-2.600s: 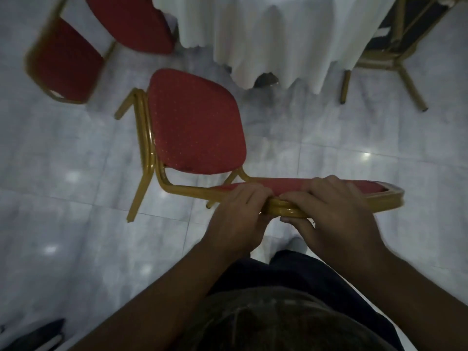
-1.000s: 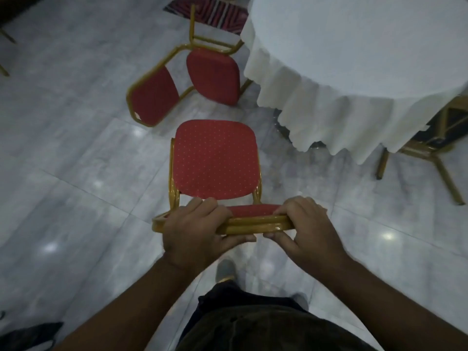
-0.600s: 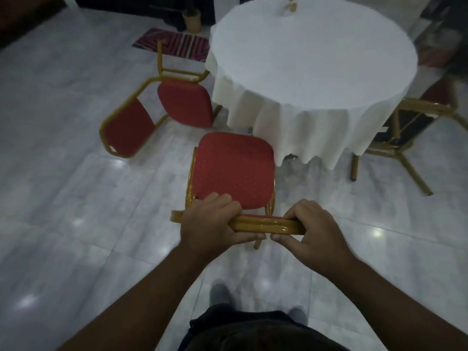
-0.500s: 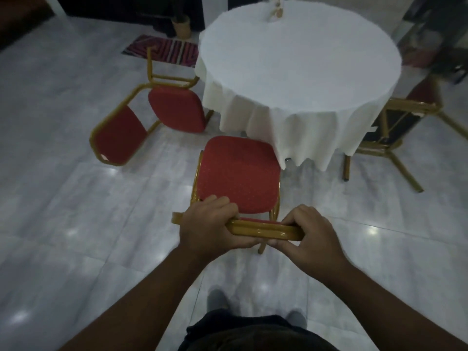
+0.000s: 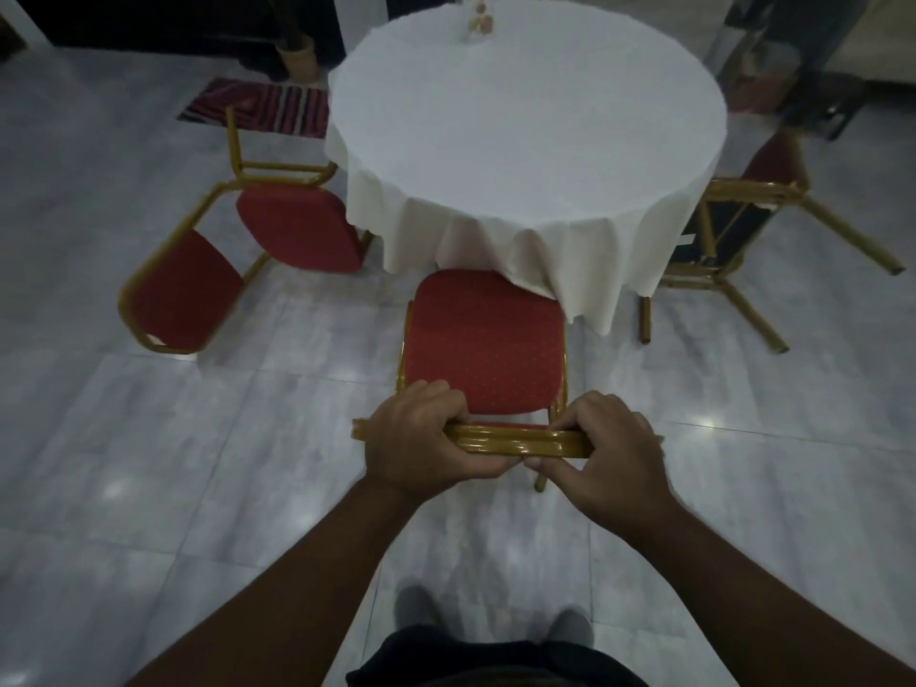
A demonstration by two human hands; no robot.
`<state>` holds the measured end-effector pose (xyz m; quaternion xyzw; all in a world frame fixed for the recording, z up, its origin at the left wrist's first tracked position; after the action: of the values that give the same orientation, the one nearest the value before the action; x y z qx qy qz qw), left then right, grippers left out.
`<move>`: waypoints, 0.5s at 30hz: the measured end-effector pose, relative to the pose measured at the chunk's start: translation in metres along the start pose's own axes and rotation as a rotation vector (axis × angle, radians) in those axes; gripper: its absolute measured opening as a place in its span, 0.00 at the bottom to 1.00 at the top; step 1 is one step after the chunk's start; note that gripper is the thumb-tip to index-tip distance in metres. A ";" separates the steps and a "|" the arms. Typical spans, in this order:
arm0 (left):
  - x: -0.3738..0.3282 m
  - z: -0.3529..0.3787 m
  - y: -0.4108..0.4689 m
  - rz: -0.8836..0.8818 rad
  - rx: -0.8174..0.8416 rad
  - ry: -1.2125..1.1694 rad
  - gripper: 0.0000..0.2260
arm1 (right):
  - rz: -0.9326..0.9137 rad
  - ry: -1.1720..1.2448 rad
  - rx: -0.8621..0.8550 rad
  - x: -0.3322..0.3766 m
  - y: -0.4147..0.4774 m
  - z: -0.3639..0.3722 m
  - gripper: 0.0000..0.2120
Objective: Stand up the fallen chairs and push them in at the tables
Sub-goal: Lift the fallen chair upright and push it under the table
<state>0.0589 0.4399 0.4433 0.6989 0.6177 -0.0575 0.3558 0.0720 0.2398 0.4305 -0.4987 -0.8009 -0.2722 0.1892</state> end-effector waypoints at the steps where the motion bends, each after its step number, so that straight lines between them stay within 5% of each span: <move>1: 0.001 0.001 0.003 -0.003 -0.001 -0.003 0.28 | -0.001 -0.005 -0.005 -0.001 0.003 0.000 0.20; 15: 0.024 0.026 0.044 -0.007 0.253 -0.036 0.23 | 0.077 -0.163 -0.011 -0.004 0.031 0.004 0.21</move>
<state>0.1137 0.4458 0.4307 0.7348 0.6016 -0.1488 0.2757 0.1015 0.2506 0.4323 -0.5507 -0.7923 -0.2276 0.1310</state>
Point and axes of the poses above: each hand's wrist, its own y-axis towards the middle knuckle, its own z-axis out of the palm, x = y × z, the point moved 10 cm from there along y, towards the middle knuckle, and after that the axes turned 4 degrees about -z, right-handed, at the moved point
